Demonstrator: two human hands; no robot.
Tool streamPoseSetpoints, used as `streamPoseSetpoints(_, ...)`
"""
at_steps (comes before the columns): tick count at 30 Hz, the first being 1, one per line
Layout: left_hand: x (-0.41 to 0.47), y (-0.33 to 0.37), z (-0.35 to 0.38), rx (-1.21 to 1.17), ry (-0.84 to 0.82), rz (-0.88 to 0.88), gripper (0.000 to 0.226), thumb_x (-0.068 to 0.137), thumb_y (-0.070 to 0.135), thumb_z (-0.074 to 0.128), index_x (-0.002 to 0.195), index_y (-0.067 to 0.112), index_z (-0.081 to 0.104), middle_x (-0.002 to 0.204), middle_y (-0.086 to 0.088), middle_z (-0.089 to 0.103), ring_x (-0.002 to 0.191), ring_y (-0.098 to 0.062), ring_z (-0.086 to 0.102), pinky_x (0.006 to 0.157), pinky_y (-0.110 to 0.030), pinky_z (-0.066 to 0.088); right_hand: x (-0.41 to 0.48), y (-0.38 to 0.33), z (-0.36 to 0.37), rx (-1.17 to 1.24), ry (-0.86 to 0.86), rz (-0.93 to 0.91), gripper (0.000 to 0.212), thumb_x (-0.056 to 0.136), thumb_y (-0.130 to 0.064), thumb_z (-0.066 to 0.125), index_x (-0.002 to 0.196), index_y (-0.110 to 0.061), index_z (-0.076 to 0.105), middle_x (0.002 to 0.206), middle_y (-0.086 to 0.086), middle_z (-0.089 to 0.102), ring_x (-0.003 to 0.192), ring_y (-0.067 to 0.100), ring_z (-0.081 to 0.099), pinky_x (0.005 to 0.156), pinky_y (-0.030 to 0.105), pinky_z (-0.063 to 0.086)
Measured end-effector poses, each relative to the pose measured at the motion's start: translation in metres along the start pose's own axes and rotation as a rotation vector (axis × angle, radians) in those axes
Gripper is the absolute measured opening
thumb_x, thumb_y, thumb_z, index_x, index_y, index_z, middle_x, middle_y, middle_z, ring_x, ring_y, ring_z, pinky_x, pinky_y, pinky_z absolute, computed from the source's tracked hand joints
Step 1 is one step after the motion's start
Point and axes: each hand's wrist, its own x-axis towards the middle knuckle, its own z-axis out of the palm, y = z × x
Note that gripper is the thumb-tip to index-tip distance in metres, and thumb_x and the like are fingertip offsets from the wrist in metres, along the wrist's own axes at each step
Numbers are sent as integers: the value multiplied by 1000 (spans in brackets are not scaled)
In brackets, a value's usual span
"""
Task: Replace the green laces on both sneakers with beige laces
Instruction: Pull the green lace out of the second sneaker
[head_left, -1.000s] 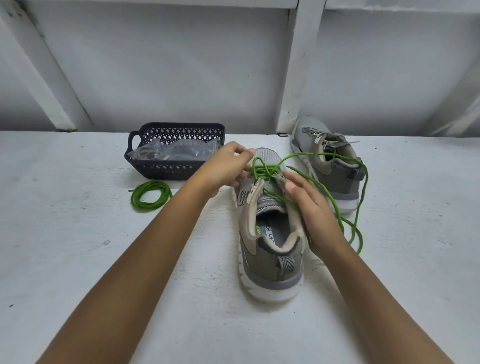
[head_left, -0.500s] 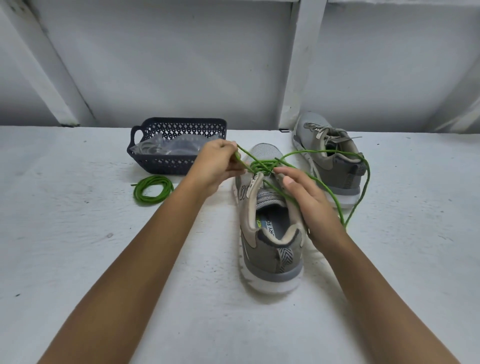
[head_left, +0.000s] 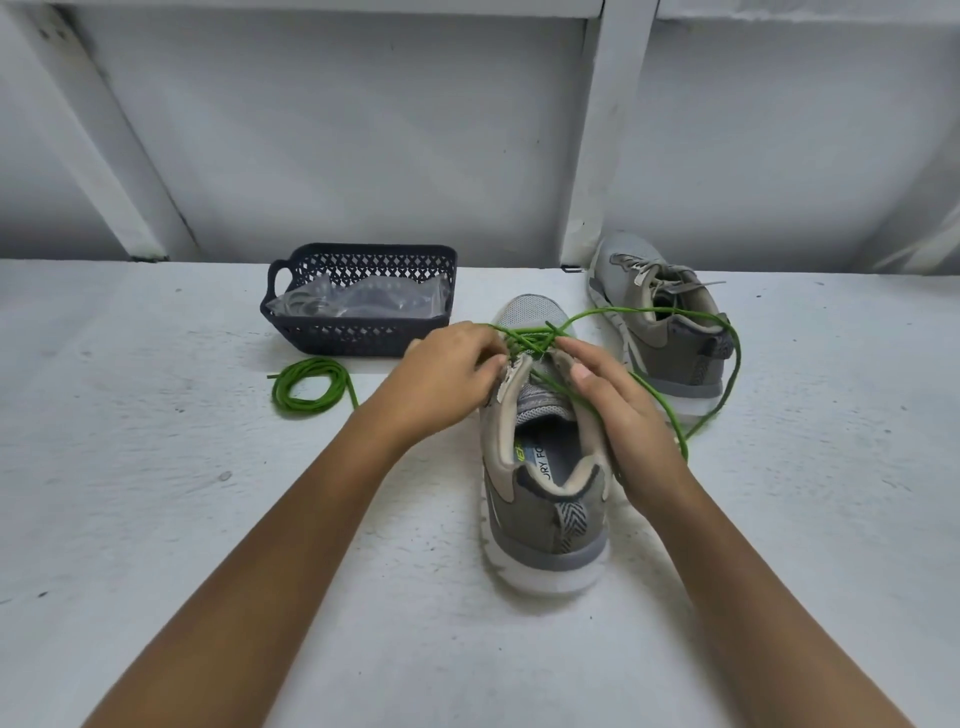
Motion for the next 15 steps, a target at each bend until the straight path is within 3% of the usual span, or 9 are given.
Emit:
streamPoseSetpoints(2,0,1,-1,-50,59,-1,18,95,23,51,101,15,66,98,2,63,97,-19,57,90,-35,44,0,2,1,-41,64,7,26,96,-17,50,119,-25,60,121,-11,61,112,-6,53,92,7,41)
streamPoseSetpoints(5,1,1,-5,-276,178,-105,12,96,19,51,93,16,62,80,12,56,75,-3,52,66,-12,38,-1,3,4,-72,143,-8,21,95,-18,53,113,-23,62,113,-10,63,98,-11,55,82,2,40)
streamPoseSetpoints(6,1,-1,-7,-391,247,-185,11,96,18,50,91,17,59,79,13,55,72,-1,50,67,-12,39,-2,4,5,-71,156,-7,20,94,-17,53,111,-23,63,111,-10,64,96,-12,56,80,1,39)
streamPoseSetpoints(8,2,-7,-11,-607,419,-344,11,97,17,48,89,18,56,81,9,56,76,-8,52,75,-25,46,-3,3,6,-81,176,-6,20,94,-18,54,111,-23,64,109,-13,64,96,-12,55,79,0,38)
streamPoseSetpoints(9,1,-9,-13,-611,495,-377,10,97,16,48,92,17,57,86,5,57,81,-12,53,78,-30,46,-3,3,5,-90,183,-6,19,94,-19,54,110,-23,64,108,-15,64,94,-15,54,77,-1,38)
streamPoseSetpoints(11,-2,-11,-16,-419,541,-310,17,95,14,49,109,15,58,108,-2,56,98,-15,50,88,-28,42,-4,2,5,-108,190,-1,18,94,-21,54,108,-25,64,104,-19,63,88,-19,53,74,-3,36)
streamPoseSetpoints(13,-5,-11,-15,-164,435,-113,28,93,16,52,121,17,58,123,-4,50,116,-19,42,97,-29,33,-4,2,6,-119,197,4,17,94,-21,54,107,-26,64,104,-20,63,87,-20,53,73,-3,36)
streamPoseSetpoints(15,-7,-7,-9,15,277,10,27,94,25,52,119,22,62,126,0,50,123,-19,37,100,-37,27,-5,2,6,-125,196,8,18,94,-21,54,108,-25,65,104,-20,63,88,-19,54,74,-2,37)
